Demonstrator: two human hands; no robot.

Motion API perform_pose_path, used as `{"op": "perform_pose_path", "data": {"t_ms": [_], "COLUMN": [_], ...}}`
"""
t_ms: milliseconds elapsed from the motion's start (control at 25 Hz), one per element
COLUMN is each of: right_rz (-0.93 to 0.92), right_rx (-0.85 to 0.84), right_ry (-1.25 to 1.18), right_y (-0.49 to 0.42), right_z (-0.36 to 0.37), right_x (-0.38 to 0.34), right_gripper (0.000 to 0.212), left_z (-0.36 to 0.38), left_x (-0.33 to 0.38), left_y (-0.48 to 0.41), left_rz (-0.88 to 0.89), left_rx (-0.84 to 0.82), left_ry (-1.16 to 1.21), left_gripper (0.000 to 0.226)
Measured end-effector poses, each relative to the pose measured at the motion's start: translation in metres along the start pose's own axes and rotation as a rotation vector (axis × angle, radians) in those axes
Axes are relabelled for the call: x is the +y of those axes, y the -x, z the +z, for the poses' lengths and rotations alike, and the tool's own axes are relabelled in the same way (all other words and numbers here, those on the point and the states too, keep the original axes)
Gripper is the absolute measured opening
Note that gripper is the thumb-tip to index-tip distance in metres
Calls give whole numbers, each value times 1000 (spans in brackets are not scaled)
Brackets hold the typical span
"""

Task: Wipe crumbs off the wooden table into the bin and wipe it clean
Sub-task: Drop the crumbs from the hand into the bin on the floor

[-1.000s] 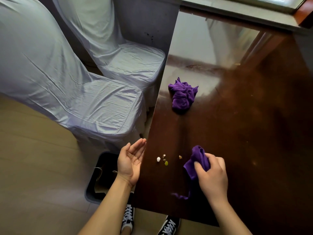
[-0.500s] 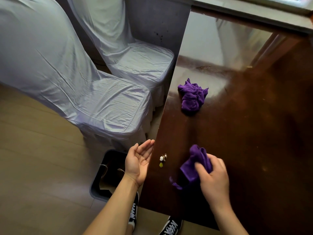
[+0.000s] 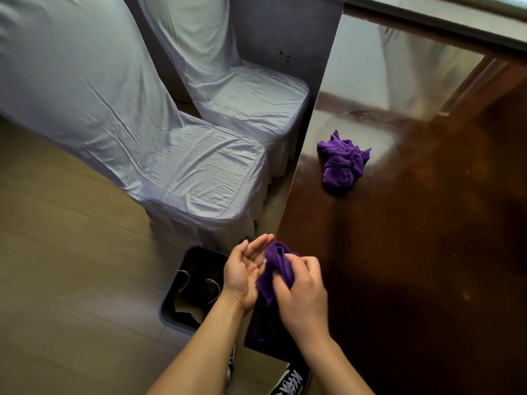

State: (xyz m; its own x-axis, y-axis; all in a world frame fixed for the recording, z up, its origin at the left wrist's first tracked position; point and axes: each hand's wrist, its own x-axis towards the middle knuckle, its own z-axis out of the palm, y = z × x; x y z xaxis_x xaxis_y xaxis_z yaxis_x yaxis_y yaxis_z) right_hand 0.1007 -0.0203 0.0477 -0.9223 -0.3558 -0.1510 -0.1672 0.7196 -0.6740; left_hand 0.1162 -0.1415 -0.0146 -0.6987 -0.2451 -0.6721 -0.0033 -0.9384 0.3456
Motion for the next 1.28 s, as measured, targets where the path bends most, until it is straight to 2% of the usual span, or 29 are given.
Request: {"op": "perform_pose_path", "data": {"t_ms": [120, 240, 360, 520, 680, 840, 880, 1000, 1080, 1200, 1280], "right_rz": [-18, 22, 159, 356, 400, 273, 169, -259, -253, -218, -118], "right_rx": [-106, -53, -1, -47, -135, -156, -114, -68, -135, -181, -200], "right_ry": [-283, -415, -544, -857, -1028, -940, -826, -243, -158, -271, -389], "right_y": [-8, -14, -12, -8, -4, 4, 6, 6, 6, -2, -3], "right_z": [5, -10, -33, -49, -48, -41, -36, -12, -4, -7, -15], "right_x": [-17, -11, 11, 21, 8, -4, -7, -19, -28, -30, -27], "right_gripper": [25, 26, 24, 22, 24, 25, 27, 31, 27, 28, 29], "left_z": [-6, -10, -11, -17, -41, -59, -56, -37, -29, -26, -32], "left_x": [0, 0, 2, 3, 11, 21, 22, 25, 26, 29, 27], "left_y": [-2, -5, -5, -3, 6, 17, 20, 23, 24, 22, 21], "left_rz": [-52, -85, -103, -114, -81, -47, -43, -24, -23, -24, -48], "left_rx": [-22, -12, -14, -1, 55, 62, 37, -4, 6, -6, -39], "left_ry": [73, 134, 224, 308, 336, 322, 312, 263, 239, 280, 261], "left_gripper": [45, 43, 42, 41, 41, 44, 44, 44, 47, 46, 43]}}
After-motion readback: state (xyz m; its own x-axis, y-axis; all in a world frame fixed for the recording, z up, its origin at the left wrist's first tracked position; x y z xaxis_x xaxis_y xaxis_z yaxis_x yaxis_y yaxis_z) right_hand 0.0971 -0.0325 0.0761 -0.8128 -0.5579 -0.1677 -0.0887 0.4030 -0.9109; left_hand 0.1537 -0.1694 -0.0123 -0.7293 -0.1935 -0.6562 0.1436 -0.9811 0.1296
